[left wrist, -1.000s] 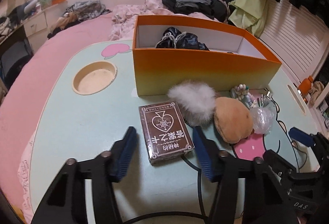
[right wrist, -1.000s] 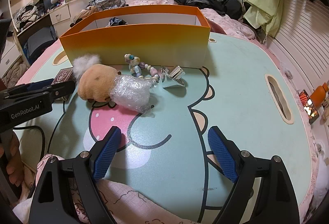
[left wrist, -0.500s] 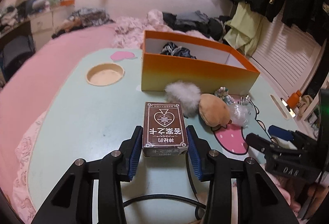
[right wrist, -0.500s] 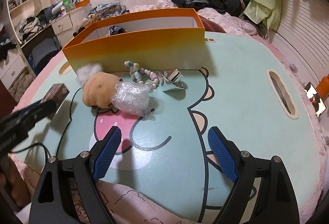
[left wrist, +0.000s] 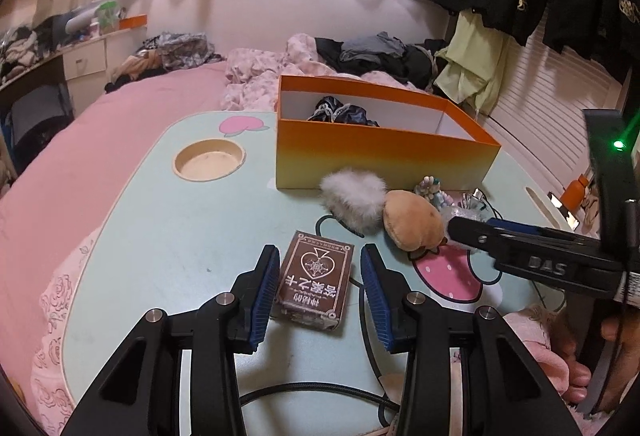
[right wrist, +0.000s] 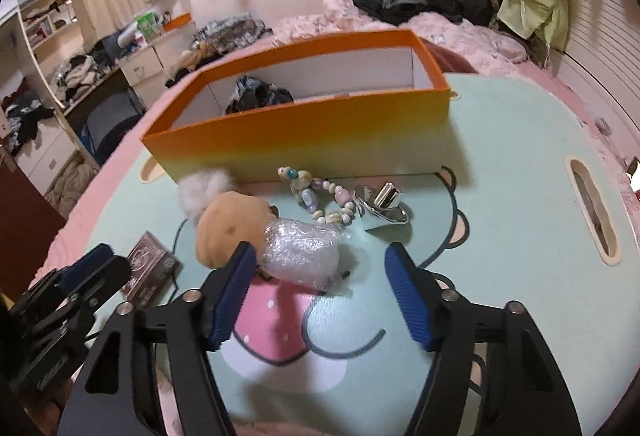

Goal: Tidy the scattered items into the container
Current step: 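Grasp the brown printed card box with the left gripper while the right grasps the bubble-wrap bag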

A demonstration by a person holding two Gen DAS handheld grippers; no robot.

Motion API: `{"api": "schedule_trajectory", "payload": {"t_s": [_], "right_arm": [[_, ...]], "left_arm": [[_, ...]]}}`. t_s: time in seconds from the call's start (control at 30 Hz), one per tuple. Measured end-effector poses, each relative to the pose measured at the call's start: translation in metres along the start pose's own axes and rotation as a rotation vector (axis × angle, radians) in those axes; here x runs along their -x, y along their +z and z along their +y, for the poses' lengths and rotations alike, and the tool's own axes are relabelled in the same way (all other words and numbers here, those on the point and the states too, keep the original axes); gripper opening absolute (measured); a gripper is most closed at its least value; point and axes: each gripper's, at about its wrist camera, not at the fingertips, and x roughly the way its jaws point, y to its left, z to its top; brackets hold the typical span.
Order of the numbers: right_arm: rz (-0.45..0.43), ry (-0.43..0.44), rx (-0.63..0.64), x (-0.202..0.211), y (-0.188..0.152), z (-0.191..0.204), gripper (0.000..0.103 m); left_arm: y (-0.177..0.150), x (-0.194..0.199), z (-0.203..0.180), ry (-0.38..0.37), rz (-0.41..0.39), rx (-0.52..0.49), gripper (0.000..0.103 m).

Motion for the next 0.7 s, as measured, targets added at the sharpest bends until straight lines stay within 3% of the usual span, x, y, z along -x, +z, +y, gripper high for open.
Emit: {"api": "schedule_trajectory", "payload": {"t_s": [0.07, 0.1, 0.27, 0.4, 0.5, 0.57, 0.6, 0.7], "right_arm": [[0.002, -0.011, 0.002, -0.003, 0.001, 0.001, 0.047], [0.005, -0.008, 0.003, -0.003, 0.000, 0.001, 0.035], [-0.026, -0.003, 0.003, 0.009, -0.010, 0.000, 0.035], [-0.069, -0.001, 0.023, 0.022, -0.018, 0.003, 0.035], [-0.084, 0.000, 0.036, 0.028, -0.023, 0.004, 0.035], [-0.087, -0.003, 0.042, 0.029, -0.024, 0.005, 0.035], [-0.087, -0.004, 0.042, 0.028, -0.024, 0.005, 0.035], [-0.093, -0.008, 0.047, 0.029, -0.024, 0.005, 0.035]], "left_arm": [[0.000, -0.001, 0.000, 0.000, 0.008, 0.002, 0.041], [0.000, -0.003, 0.000, 0.000, 0.015, 0.003, 0.041], [-0.001, -0.012, -0.005, 0.027, 0.053, -0.021, 0.042], [-0.002, -0.022, -0.010, 0.046, 0.102, -0.050, 0.063], [-0.004, -0.033, -0.009, 0.055, 0.152, -0.054, 0.066], [-0.004, -0.033, -0.010, 0.040, 0.150, -0.060, 0.058], [-0.005, -0.032, -0.012, 0.040, 0.145, -0.068, 0.040], [-0.005, -0.032, -0.014, 0.028, 0.143, -0.081, 0.040]]}}
